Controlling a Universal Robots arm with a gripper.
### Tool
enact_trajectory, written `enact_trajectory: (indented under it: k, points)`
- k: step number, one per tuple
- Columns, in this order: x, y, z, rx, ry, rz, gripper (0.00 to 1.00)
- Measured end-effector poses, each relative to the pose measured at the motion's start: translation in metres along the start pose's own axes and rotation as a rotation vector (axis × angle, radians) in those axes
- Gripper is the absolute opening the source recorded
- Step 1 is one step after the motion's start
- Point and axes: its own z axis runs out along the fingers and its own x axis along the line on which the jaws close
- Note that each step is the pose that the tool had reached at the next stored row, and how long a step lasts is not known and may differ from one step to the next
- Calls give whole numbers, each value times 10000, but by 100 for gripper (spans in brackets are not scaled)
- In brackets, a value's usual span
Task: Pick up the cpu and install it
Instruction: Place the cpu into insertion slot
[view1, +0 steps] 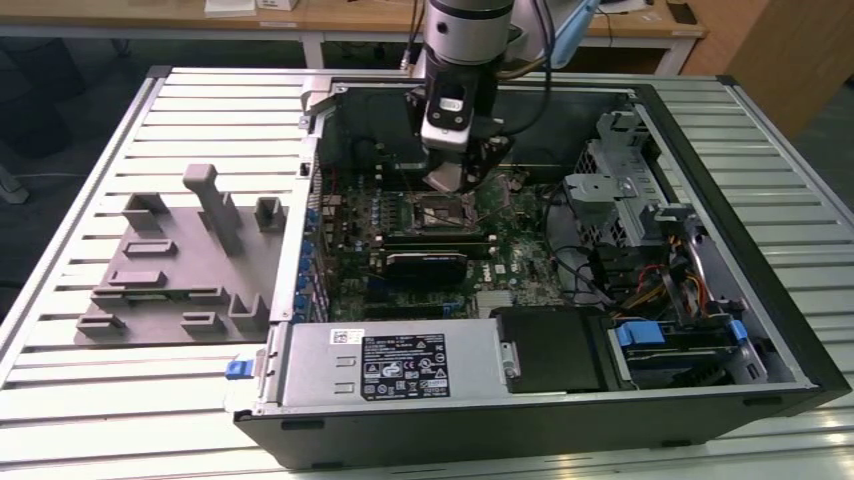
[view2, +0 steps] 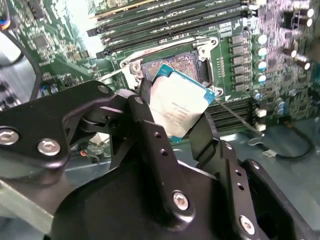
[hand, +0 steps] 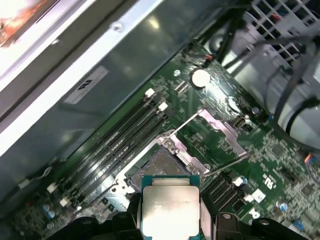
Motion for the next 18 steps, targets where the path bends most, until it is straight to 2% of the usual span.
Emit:
enact_trajectory:
  k: [18]
  points:
    - [0,0,8,3,-51,3154,54]
